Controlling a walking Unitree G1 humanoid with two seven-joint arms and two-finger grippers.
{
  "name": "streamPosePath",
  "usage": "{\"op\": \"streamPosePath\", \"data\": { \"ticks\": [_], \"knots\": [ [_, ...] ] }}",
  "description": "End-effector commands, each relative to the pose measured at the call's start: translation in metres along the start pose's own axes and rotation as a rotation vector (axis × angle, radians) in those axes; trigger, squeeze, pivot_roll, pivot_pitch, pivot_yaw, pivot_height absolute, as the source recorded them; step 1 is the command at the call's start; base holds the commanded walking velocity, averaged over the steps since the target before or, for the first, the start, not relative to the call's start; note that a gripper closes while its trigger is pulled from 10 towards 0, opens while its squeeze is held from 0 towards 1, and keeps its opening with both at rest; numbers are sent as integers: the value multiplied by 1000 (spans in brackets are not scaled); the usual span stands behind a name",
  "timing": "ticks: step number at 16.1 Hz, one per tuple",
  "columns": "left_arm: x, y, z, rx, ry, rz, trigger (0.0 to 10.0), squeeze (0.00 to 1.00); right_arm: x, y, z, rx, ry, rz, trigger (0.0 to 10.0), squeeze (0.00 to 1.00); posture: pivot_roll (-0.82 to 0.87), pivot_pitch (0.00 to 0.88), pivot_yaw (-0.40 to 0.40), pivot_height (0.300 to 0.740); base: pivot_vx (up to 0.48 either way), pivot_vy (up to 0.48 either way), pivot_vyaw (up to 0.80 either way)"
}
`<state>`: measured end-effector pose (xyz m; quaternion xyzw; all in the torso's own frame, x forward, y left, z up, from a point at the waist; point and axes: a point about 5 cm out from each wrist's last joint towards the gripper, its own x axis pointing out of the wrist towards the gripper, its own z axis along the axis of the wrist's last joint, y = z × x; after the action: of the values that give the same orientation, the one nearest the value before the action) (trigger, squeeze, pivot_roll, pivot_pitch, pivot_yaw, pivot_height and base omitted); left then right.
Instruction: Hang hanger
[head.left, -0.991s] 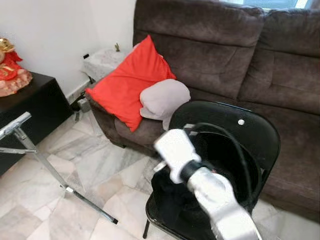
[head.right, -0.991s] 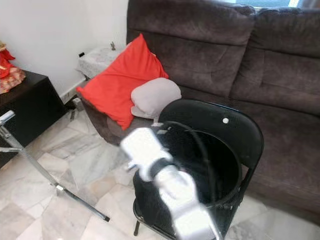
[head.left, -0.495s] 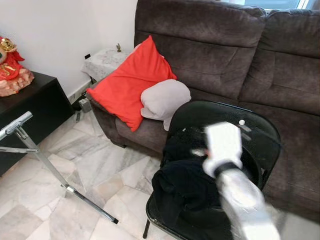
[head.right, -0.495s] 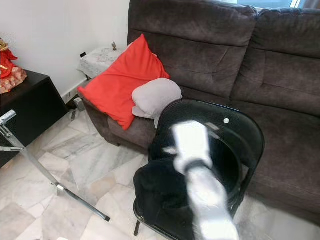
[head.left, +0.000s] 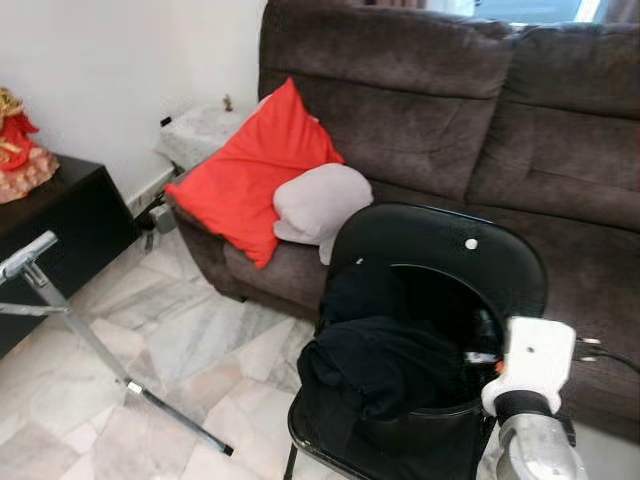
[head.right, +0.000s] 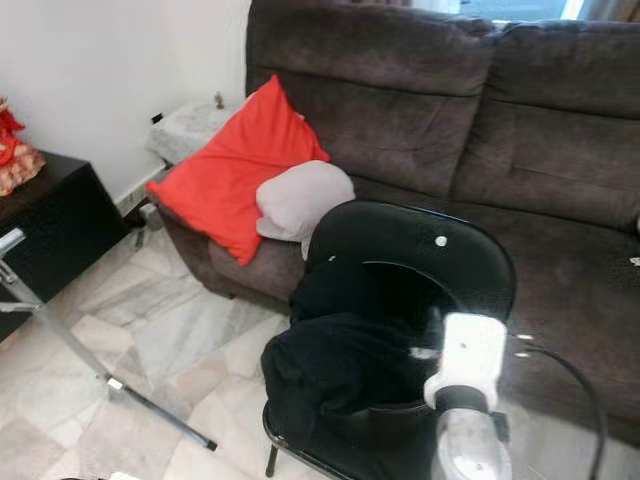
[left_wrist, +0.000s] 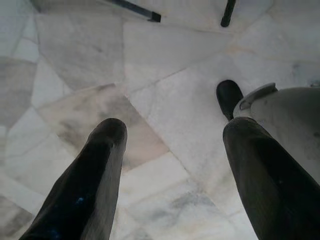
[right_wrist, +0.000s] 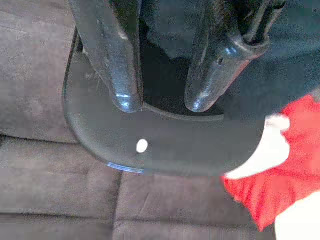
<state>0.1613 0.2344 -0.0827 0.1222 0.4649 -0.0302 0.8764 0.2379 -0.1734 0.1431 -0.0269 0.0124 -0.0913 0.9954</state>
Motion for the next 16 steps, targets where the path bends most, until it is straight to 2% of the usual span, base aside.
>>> {"op": "streamPosePath", "data": {
  "ticks": [1,2,9,16],
  "knots": [
    [-2,6,-6,-1,24,19,10000,0,2,5,-1,50,-9,-3,10000,0,-6,33,97,740,0,0,0],
    [-2,6,-5,-24,23,22,10000,0,2,5,-14,52,24,-2,10000,0,12,31,88,740,0,0,0],
    [-1,13,3,-78,-5,42,10000,0,2,3,-18,66,-1,-4,10000,0,60,8,92,740,0,0,0],
    [0,11,6,-86,-16,41,10000,0,3,0,-20,65,-9,-5,10000,0,57,3,89,740,0,0,0]
  ]
}}
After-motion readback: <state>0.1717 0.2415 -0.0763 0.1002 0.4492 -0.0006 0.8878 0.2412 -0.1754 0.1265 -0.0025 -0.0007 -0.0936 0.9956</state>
